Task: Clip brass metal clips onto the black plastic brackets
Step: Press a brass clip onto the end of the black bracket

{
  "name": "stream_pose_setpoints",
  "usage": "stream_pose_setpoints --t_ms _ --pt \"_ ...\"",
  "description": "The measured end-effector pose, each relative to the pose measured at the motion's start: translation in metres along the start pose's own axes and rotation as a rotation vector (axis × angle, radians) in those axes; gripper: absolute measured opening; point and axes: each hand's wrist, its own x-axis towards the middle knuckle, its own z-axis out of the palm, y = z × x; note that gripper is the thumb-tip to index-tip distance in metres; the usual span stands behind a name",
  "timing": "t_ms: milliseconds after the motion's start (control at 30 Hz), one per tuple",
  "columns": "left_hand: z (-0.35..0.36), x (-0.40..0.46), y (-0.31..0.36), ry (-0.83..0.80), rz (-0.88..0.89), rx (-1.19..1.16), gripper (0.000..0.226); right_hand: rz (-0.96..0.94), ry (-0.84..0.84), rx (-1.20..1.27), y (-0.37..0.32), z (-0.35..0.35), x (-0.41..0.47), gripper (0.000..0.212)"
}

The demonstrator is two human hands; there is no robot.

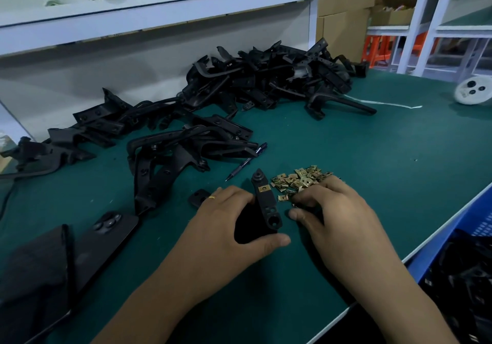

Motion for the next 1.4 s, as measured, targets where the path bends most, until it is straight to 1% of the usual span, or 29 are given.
stream_pose_setpoints --t_ms 167,333,433,467,533,633,733,867,933,967,1067,1233,1400 --pt "0.000 0.000 0.000 -0.005 -0.009 0.005 0.057 0.005 0.053 0.029 -0.001 0.004 -0.001 0.013" --pt "0.000 0.000 0.000 -0.008 -0.013 0.014 0.056 -0.054 0.111 0.054 -0.001 0.002 -0.002 0.022" --pt "0.000 0.000 0.000 0.005 -0.013 0.021 0.057 -0.021 0.137 0.189 -0.001 0.002 -0.004 0.017" --pt "0.000 0.001 0.000 0.017 -0.011 0.021 0.057 0.003 0.131 0.271 0.000 0.001 -0.004 0.017" --pt "-0.001 0.001 0.001 0.047 -0.014 0.017 0.057 0.039 0.069 0.407 -0.001 -0.002 -0.003 0.018" --pt "-0.002 0.002 0.003 0.078 -0.015 0.029 0.058 0.003 -0.025 0.411 -0.001 -0.005 -0.002 0.016" --pt "-0.002 0.003 0.005 0.081 -0.009 0.052 0.061 -0.002 -0.056 0.444 0.000 -0.008 -0.001 0.014" --pt "-0.003 0.003 0.008 0.112 0.033 0.117 0.064 0.018 -0.163 0.804 -0.001 -0.016 -0.001 0.015" --pt "-0.003 0.003 0.010 0.150 0.076 0.142 0.064 0.006 -0.218 0.904 0.000 -0.018 -0.001 0.007" --pt "-0.003 0.003 0.011 0.168 0.092 0.148 0.063 -0.001 -0.239 0.906 0.000 -0.018 -0.001 0.005" --pt "-0.002 0.004 0.010 0.199 0.120 0.189 0.064 -0.017 -0.257 0.875 -0.001 -0.016 -0.001 0.006" --pt "-0.002 0.005 0.008 0.158 0.114 0.240 0.069 -0.013 -0.184 0.966 -0.002 -0.019 0.001 0.005" --pt "-0.003 0.004 0.010 0.165 0.124 0.219 0.066 -0.014 -0.207 0.995 -0.002 -0.019 0.000 0.007"
